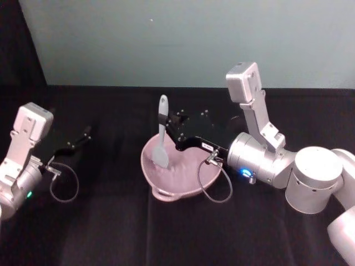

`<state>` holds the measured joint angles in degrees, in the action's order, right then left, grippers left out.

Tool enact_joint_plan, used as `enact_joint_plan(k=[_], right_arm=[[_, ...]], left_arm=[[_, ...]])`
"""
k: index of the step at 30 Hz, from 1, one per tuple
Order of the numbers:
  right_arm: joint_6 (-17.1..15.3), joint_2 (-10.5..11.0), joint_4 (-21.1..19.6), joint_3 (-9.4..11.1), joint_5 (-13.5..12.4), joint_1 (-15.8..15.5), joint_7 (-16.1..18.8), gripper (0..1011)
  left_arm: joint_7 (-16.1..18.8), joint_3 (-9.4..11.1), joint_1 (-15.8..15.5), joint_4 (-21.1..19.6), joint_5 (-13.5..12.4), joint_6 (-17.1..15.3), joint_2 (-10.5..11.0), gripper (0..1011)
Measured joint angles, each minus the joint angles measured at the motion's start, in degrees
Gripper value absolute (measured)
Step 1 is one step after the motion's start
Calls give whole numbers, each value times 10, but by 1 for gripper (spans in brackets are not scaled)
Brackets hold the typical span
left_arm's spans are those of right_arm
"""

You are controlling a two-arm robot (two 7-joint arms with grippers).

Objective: Use the one hand to pick up the spoon and stir the clear water in the bowl.

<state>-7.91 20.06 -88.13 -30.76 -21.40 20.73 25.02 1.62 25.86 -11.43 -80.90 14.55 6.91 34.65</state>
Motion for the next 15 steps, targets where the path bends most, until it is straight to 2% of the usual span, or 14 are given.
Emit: enact_joint_plan(k=[6,15], right_arm=[[4,-17,39,11,7,22,-11,110],[1,-10,54,33,11,28,-18,110]], left_arm=[[0,0,0,0,0,0,0,1011],[0,0,0,0,0,0,0,1011]])
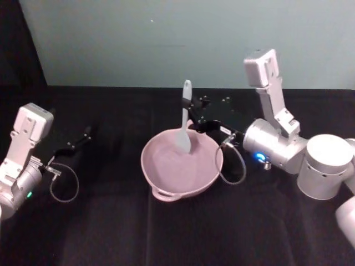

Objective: Use the one hand to pick up the spoon and stir the clear water in the bowl.

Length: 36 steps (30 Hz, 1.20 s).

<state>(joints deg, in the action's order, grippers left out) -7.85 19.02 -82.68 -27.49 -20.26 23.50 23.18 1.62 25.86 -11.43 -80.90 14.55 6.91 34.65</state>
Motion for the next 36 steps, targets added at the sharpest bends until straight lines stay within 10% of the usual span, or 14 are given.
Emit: enact_joint_plan(k=[20,36], right_arm=[[-36,71,-142,10,-33,-86,37,110],[6,-3,-47,-33,-1,-30,3,110]], left_arm=[[0,0,0,0,0,0,0,1011],[0,0,0,0,0,0,0,1011]])
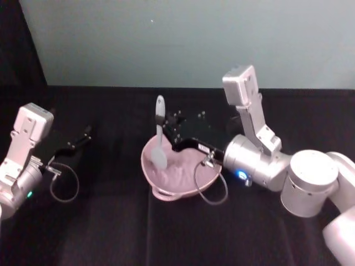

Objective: Use the one hand to pick up the spoon and stir the clear water in the bowl.

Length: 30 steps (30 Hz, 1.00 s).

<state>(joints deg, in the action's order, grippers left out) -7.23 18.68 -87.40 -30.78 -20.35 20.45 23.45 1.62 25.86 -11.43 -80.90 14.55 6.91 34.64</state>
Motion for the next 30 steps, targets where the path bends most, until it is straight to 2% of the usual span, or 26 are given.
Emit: enact_joint_plan(k=[6,12,18,23,26,30], right_arm=[[4,-9,38,17,10,16,-10,110],[-2,1,34,35,9,11,-12,110],[-12,26,-4,49,8,-14,-8,110],[-26,47,-53,56,-7,-45,4,110],[-33,54,-78,56,-20,-60,12,110],[-37,54,-93,48,-35,-68,18,110]], left_arm=[[0,0,0,0,0,0,0,1011],[0,0,0,0,0,0,0,1011],[0,0,0,0,0,0,0,1011],[0,0,0,0,0,0,0,1012],[0,0,0,0,0,0,0,1011],[0,0,0,0,0,0,0,1011]])
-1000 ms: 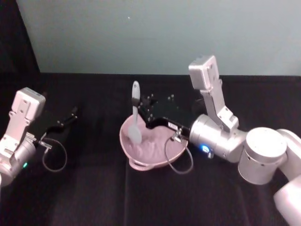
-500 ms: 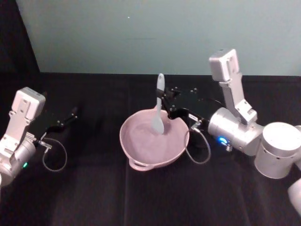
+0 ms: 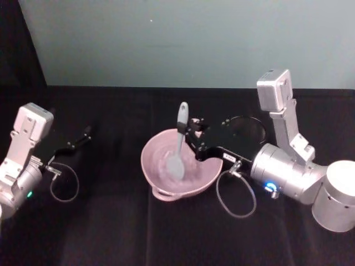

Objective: Use the one hand to pick up the spoon and stir the clear water in the bowl.

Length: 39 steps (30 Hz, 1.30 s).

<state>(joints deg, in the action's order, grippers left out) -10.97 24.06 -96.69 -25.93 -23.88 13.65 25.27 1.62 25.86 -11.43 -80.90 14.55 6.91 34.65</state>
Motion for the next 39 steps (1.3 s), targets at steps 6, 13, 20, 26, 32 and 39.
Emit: enact_joint_plan(k=[6,13,20,26,32,39], right_arm=[[-1,-12,13,-17,-5,10,0,110],[33,-43,80,-32,13,50,-10,110],[71,-49,115,-26,56,72,-29,110],[64,-36,115,-13,71,72,-28,110],[43,-17,87,-2,61,52,-9,110],[23,6,24,-1,29,12,15,110]], left_arm=[[0,0,0,0,0,0,0,1011],[0,0,0,0,0,0,0,1011],[0,0,0,0,0,0,0,1011],[0,0,0,0,0,0,0,1011],[0,0,0,0,0,0,0,1011],[0,0,0,0,0,0,0,1011]])
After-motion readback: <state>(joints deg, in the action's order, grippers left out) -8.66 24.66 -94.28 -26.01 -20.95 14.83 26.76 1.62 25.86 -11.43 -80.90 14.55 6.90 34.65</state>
